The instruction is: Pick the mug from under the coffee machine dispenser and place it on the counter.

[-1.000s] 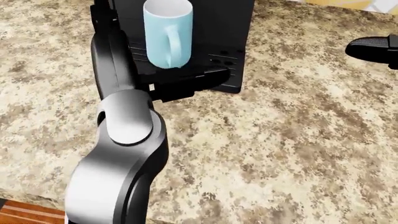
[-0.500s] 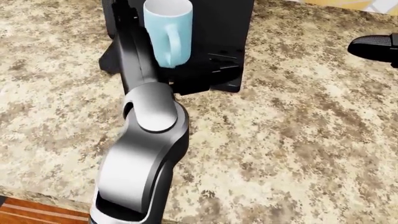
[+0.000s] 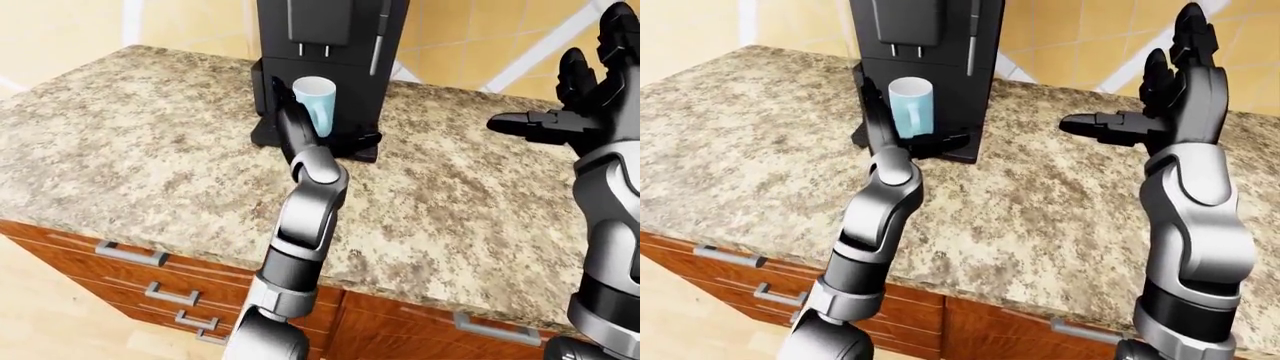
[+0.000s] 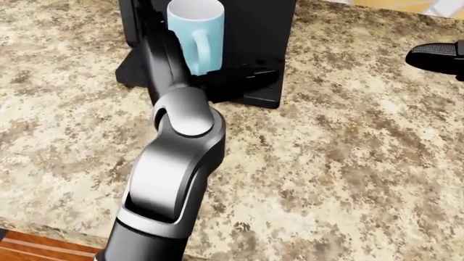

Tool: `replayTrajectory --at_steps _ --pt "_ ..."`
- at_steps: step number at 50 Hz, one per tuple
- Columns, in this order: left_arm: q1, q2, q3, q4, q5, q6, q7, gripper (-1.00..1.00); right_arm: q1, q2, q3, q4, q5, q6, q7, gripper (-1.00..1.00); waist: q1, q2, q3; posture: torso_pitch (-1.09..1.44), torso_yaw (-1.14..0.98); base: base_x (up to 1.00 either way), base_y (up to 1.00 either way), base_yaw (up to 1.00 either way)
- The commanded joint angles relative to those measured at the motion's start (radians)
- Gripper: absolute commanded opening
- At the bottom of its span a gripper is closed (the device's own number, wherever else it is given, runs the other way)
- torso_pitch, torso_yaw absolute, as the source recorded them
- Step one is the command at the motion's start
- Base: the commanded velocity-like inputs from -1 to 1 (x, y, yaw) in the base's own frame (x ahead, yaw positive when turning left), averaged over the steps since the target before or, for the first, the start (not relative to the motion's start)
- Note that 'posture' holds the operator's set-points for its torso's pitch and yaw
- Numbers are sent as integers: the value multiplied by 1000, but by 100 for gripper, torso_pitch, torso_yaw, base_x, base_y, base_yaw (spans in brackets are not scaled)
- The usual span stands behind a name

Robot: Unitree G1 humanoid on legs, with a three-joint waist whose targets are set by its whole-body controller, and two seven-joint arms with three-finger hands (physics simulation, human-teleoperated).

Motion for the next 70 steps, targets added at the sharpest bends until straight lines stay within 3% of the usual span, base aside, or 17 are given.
replayTrajectory --at_steps 1,36,37,39,40,41,48,51,52,62,70 --pt "-41 -1 -9 -27 7 -39 6 100 -27 -18 -16 -29 -2 -28 -1 100 0 -6 -27 0 0 0 0 0" --pt "-190 51 43 355 -98 -246 61 100 -41 -31 -18 -37 12 -10 -10 100 0 -6 -30 0 0 0 0 0" --pt "-192 52 44 366 -99 -254 64 95 -36 -29 -19 -34 11 -17 -7 100 0 -6 -30 0 0 0 0 0" --pt "-202 54 48 394 -103 -269 69 48 -37 -29 -19 -37 12 -13 -10 100 0 -6 -30 0 0 0 0 0" --pt "-206 54 49 401 -104 -274 69 46 -40 -30 -18 -38 13 -10 -11 100 -1 -6 -31 0 0 0 0 0" --pt "-214 54 53 426 -111 -286 71 28 -40 -30 -18 -38 13 -10 -11 100 0 -6 -31 0 0 0 0 0" --pt "-235 58 52 512 -112 -351 89 -18 -33 -25 -18 -50 15 -7 -11 100 1 -5 -33 0 0 0 0 0" --pt "-244 60 60 555 -116 -384 97 -86 -39 -31 -21 -51 19 0 -12 100 2 -5 -34 0 0 0 0 0" --pt "-247 61 59 560 -114 -388 99 -95 -40 -31 -21 -51 19 0 -13 100 2 -5 -35 0 0 0 0 0" --pt "-235 61 53 558 -103 -396 101 -100 -50 -39 -22 -48 28 5 -18 100 -1 -3 -37 0 0 0 0 0" --pt "-153 53 27 349 -85 -279 69 -100 -49 -41 -21 -47 28 5 -17 100 -4 1 -36 0 0 0 0 0"
